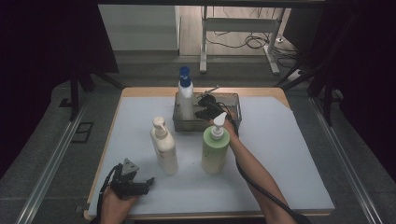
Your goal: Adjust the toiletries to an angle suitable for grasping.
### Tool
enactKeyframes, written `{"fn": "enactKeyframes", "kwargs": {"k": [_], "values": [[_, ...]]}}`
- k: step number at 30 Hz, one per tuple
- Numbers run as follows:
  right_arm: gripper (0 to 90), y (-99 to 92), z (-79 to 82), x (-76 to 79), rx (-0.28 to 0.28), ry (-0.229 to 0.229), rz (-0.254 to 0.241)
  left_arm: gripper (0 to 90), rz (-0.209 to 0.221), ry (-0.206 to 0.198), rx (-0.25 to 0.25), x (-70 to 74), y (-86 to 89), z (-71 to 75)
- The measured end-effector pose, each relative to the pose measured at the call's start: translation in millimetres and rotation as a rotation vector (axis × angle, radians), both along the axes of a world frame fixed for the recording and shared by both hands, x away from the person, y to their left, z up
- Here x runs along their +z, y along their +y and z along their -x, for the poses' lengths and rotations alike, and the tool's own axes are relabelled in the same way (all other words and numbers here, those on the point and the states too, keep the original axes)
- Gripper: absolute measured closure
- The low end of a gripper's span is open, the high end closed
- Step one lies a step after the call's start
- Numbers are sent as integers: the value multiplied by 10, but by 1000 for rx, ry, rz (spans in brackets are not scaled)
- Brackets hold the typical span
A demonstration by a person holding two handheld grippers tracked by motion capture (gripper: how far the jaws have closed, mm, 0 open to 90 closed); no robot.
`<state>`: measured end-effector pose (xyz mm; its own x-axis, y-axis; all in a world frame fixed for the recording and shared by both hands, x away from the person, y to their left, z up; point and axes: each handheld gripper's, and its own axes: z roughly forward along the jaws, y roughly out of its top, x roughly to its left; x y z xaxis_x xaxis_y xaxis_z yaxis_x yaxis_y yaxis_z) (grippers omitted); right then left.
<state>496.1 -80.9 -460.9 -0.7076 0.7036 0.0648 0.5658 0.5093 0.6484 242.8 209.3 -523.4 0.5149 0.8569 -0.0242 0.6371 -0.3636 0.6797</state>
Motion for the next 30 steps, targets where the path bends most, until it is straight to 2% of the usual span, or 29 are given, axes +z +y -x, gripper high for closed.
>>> {"fn": "enactKeyframes", "kwargs": {"k": [8,20,30], "values": [[895,-8,-93,11,-23,27,-40,126,1,0,0,0,0,0],[895,101,-110,-8,14,34,-25,126,0,0,0,0,0,0],[895,153,-124,-28,49,27,-43,126,0,0,0,0,0,0]]}}
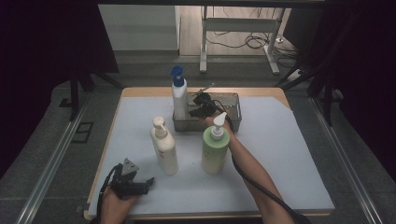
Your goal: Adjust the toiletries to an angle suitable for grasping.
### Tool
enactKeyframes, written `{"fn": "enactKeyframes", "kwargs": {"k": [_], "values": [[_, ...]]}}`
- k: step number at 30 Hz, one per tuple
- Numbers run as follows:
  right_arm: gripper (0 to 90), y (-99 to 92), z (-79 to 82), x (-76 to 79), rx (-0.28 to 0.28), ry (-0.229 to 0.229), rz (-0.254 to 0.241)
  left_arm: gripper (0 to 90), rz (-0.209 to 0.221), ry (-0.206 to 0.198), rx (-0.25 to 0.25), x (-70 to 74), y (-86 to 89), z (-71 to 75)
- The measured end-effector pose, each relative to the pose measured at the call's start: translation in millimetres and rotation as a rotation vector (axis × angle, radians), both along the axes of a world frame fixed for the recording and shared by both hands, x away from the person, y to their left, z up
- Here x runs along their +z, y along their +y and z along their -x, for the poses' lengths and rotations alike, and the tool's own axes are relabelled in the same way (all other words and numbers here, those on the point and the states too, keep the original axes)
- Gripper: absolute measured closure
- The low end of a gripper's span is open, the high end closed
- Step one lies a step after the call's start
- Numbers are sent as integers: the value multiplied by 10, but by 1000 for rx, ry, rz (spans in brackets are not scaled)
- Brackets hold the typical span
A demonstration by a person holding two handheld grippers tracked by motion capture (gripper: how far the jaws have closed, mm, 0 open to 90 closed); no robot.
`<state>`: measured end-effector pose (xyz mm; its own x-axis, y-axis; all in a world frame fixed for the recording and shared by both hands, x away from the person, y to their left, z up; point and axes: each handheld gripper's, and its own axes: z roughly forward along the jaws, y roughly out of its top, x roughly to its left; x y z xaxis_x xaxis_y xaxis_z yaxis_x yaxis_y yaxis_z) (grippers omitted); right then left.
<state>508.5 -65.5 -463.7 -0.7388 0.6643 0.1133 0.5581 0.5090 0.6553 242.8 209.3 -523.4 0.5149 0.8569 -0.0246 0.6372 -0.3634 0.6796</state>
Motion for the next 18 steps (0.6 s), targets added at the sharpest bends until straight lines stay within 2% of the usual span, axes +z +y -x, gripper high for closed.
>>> {"fn": "enactKeyframes", "kwargs": {"k": [11,15,17,18], "values": [[891,-19,0,-13,18,5,-14,126,-1,0,0,0,0,0],[824,-32,15,-15,15,4,-5,127,-1,0,0,0,0,0],[770,-53,44,2,31,-15,10,127,-1,0,0,0,0,0],[770,-53,44,2,31,-15,10,126,-1,0,0,0,0,0]]}}
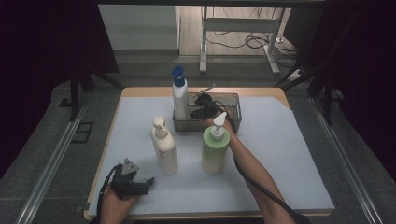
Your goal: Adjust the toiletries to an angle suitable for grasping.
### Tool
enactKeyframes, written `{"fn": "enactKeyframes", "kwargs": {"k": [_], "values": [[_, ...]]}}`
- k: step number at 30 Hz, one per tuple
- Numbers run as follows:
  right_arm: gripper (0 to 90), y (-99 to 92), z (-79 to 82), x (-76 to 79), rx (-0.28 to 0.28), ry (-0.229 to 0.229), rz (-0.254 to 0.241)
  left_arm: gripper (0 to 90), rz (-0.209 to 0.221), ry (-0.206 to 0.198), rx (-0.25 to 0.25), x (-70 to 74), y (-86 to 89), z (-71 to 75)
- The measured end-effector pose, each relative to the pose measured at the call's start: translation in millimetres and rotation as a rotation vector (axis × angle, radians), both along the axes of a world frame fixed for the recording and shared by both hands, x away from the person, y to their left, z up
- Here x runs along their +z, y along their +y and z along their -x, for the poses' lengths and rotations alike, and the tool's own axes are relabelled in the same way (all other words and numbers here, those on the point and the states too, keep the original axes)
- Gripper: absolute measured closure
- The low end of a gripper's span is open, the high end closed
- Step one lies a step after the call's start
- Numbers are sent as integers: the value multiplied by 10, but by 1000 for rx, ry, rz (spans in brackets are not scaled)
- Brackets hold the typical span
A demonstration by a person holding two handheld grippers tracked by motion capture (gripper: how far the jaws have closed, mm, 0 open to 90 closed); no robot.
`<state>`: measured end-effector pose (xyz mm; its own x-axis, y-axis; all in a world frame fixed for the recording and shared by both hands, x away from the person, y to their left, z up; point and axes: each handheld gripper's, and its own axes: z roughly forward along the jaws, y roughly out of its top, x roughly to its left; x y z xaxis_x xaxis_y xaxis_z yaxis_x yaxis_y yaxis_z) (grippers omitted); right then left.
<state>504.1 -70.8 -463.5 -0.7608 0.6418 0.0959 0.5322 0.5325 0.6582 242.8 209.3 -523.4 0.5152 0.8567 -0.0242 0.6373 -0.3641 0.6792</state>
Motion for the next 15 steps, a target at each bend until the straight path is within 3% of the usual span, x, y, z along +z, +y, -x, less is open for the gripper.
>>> {"fn": "enactKeyframes", "kwargs": {"k": [1,2,9,15], "values": [[711,-35,16,19,2,-13,2,126,0,0,0,0,0,0],[711,-35,16,19,2,-13,2,127,0,0,0,0,0,0],[466,-233,69,141,-2,-37,-61,126,0,0,0,0,0,0],[372,-336,141,219,15,-62,-67,126,1,0,1,0,0,0]]}}
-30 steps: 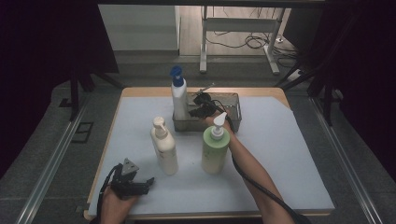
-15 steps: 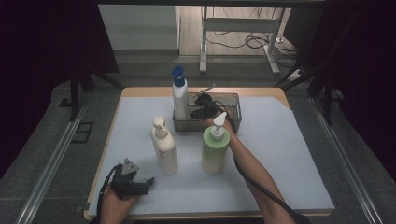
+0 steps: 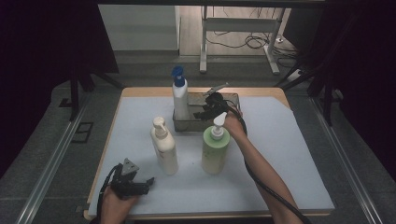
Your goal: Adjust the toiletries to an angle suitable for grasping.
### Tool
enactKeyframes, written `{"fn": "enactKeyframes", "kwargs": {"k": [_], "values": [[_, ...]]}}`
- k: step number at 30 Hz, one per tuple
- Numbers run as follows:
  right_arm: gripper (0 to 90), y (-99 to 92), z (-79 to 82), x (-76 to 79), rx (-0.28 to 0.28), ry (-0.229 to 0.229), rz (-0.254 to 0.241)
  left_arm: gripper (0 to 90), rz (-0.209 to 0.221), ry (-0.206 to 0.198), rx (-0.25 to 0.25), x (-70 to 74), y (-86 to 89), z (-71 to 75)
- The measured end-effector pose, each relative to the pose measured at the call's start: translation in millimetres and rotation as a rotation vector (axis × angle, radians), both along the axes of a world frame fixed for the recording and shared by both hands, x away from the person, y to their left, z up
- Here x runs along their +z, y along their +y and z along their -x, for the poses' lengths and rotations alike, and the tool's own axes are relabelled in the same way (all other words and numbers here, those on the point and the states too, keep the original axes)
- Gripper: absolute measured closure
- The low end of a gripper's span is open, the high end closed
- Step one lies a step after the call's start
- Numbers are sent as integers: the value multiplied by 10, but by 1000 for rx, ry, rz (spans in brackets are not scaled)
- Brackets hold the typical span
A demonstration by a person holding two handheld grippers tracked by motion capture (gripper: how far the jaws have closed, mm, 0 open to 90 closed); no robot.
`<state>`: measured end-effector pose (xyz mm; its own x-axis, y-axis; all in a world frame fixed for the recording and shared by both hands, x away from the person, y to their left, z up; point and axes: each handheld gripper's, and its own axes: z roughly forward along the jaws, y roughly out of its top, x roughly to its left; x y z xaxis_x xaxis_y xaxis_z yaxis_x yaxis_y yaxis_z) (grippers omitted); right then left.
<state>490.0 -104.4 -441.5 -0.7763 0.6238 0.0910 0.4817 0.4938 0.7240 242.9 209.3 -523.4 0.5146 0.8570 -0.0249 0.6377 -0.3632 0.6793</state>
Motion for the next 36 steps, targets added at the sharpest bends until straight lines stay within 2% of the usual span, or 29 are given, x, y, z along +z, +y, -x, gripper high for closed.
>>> {"fn": "enactKeyframes", "kwargs": {"k": [3,4,9,10,16,22,25,32,34,36], "values": [[350,-43,19,29,-4,-2,-14,126,0,0,0,0,0,0],[323,-92,27,55,-5,3,-38,126,0,0,0,0,0,0],[271,-168,55,96,-10,-6,-46,126,1,-1,0,-1,0,-1],[235,-204,78,116,-11,-15,-46,126,1,-1,0,-1,0,0],[154,-332,141,174,-21,-40,-44,126,1,-1,0,-2,0,0],[124,-484,188,217,-46,-64,-52,126,1,-1,0,-2,0,0],[77,-584,217,227,-66,-60,-80,126,1,-1,0,-1,0,1],[22,-751,307,235,-60,-79,-45,126,0,-1,0,-1,0,1],[0,-815,361,239,-66,-104,-42,127,0,-1,0,-1,0,1],[0,-838,377,243,-69,-98,-39,127,0,-1,0,-1,0,1]]}}
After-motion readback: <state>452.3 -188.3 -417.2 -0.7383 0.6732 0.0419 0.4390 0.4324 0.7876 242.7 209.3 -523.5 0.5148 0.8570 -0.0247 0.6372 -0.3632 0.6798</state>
